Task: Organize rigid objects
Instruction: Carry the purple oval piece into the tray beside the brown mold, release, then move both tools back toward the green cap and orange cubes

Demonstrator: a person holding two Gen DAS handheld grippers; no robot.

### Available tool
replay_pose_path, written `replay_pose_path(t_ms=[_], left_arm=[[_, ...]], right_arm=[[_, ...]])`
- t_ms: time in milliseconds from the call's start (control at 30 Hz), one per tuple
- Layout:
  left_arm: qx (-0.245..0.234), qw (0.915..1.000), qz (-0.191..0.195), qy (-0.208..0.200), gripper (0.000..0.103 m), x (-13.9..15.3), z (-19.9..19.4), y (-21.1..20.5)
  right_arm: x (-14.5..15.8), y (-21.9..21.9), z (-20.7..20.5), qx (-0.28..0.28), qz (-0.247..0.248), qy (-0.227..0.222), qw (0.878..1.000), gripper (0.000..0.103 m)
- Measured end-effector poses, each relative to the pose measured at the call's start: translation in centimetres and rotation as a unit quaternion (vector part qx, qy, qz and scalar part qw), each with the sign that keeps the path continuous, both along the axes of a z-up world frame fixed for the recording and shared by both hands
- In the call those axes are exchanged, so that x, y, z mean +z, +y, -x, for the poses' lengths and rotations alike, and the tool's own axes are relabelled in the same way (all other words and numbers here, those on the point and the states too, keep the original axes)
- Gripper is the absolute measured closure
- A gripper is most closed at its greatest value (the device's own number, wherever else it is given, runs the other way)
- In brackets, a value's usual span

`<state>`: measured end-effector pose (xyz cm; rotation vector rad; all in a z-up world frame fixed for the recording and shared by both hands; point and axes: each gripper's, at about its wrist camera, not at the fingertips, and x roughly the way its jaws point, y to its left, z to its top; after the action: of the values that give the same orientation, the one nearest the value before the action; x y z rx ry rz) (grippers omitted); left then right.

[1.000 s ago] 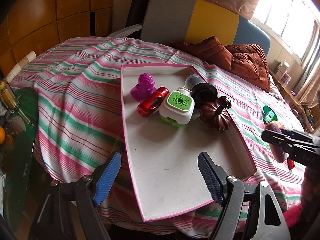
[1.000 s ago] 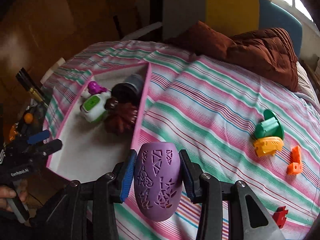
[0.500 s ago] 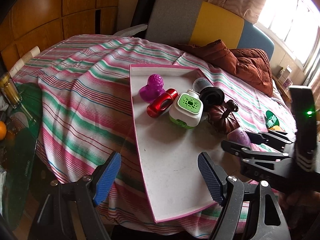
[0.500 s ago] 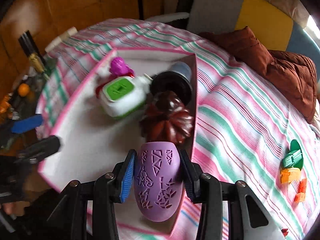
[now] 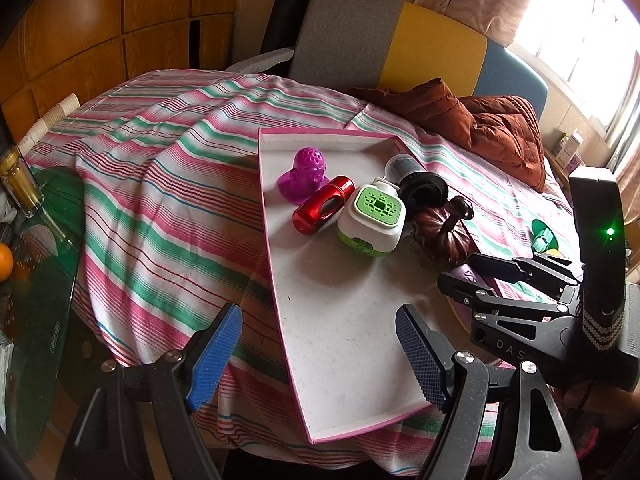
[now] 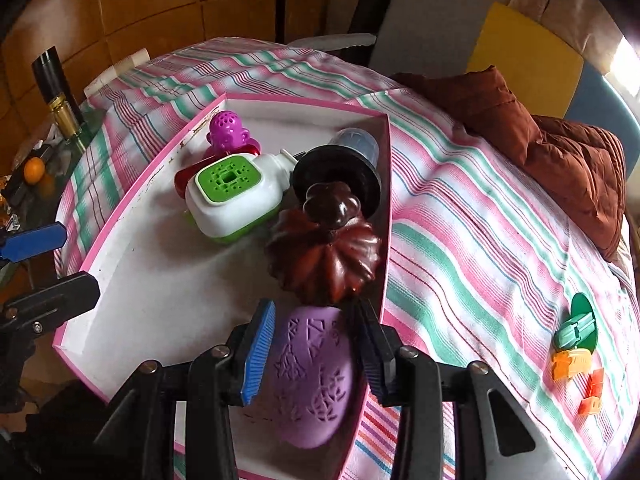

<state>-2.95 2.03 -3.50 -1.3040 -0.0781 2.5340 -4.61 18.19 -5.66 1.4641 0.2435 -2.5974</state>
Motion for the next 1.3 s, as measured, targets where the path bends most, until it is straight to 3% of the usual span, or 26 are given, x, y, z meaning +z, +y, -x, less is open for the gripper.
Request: replay_pose_path(t_ms=[833,1300], left_arm=[[-0.008,0.9999,0.012,0.008,0.023,0.3,-0.7,0.6],[-0.021,0.9994,0.019,0.021,0.023,1.0,-1.3,1.6]], right_arm=[[1.5,1.4,-1.9,-0.032,0.062,0.02,0.997,0.059],[2.4,6.6,-3.2,-0.106,0.08,0.032,0.991,0.059]])
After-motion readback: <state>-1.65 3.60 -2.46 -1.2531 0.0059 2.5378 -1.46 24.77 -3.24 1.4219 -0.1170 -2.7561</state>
